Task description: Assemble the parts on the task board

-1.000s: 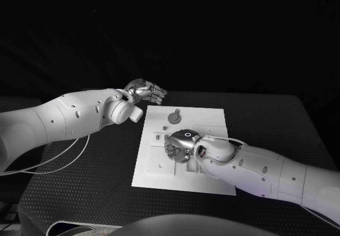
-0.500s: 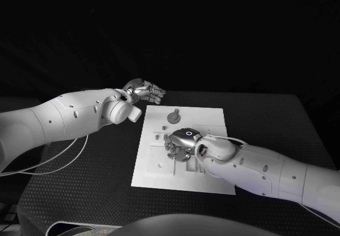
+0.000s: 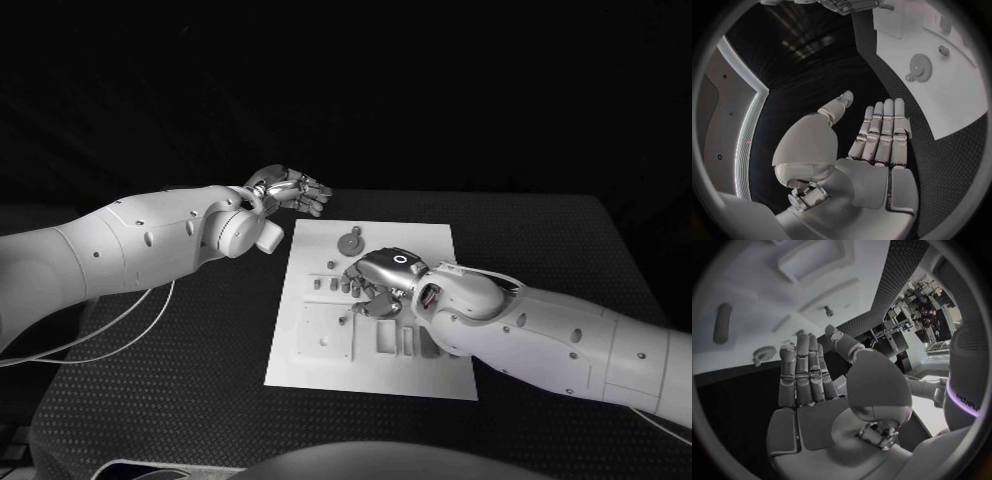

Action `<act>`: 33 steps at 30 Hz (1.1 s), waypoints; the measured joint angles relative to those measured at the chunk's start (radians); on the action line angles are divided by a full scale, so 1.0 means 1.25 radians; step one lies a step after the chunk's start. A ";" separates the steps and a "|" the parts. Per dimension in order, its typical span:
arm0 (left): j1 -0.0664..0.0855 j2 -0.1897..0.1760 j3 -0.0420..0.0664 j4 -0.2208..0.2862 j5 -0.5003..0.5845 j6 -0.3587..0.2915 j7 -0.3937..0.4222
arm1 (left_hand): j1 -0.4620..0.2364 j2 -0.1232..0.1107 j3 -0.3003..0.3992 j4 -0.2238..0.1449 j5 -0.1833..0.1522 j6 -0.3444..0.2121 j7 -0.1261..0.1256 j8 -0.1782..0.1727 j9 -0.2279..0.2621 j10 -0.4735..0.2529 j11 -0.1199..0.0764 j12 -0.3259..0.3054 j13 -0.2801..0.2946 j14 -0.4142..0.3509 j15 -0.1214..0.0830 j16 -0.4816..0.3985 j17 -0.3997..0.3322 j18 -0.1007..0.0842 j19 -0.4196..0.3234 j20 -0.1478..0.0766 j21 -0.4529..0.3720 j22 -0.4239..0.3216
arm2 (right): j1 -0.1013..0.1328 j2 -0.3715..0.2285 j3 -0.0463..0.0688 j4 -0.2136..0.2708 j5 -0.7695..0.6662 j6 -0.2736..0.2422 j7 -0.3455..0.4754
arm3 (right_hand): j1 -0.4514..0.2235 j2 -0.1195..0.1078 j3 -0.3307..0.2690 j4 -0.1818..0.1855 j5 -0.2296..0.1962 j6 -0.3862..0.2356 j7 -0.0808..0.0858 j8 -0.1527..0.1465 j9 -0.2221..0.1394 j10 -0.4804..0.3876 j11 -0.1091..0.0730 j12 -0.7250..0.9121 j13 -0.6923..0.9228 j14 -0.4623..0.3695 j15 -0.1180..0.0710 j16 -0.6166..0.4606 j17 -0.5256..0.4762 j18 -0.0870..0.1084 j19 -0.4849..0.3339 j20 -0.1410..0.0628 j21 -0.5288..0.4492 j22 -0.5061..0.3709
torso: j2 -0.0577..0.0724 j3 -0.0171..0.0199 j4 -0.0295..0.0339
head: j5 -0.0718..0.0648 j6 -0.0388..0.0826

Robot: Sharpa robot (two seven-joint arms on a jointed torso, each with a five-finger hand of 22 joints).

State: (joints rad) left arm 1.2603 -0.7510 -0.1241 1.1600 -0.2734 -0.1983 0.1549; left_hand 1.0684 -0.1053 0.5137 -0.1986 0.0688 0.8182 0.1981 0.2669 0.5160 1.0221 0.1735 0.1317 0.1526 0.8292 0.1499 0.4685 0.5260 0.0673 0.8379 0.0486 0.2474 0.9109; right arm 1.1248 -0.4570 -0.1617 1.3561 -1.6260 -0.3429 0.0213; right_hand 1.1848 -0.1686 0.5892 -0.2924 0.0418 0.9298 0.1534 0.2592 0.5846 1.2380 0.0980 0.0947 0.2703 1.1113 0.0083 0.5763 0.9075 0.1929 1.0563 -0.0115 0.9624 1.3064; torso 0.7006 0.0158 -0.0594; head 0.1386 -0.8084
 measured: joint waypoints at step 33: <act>0.000 -0.002 0.000 -0.010 0.000 0.000 0.002 | 0.000 0.000 0.000 0.000 0.000 0.000 0.000 0.003 0.000 0.000 0.000 0.003 -0.001 0.000 0.000 -0.003 0.002 -0.005 0.000 0.000 0.000 0.000 | 0.065 -0.114 0.002 -0.028 0.026 0.098 -0.012 | -0.076 -0.040 -0.054 0.010 0.000 -0.027 -0.001 -0.013 -0.009 -0.047 0.010 -0.020 -0.016 0.005 0.007 -0.004 0.013 -0.001 0.013 -0.004 0.010 0.001 | 0.001 0.0015 -0.0002 | -0.008 0.017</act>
State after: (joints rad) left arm 1.2603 -0.7533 -0.1243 1.1472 -0.2731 -0.1981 0.1577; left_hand 1.0684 -0.1053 0.5137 -0.1987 0.0688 0.8182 0.1981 0.2703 0.5162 1.0221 0.1735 0.1354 0.1509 0.8292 0.1499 0.4646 0.5289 0.0612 0.8380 0.0486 0.2474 0.9114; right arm 1.2062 -0.5994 -0.1597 1.3215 -1.5937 -0.2204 0.0059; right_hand 1.0898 -0.2185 0.5217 -0.2799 0.0418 0.8958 0.1516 0.2435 0.5736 1.1790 0.1104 0.0694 0.2503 1.1175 0.0166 0.5711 0.9235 0.1921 1.0719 -0.0163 0.9755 1.3078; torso 0.7013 0.0177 -0.0597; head 0.1285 -0.7865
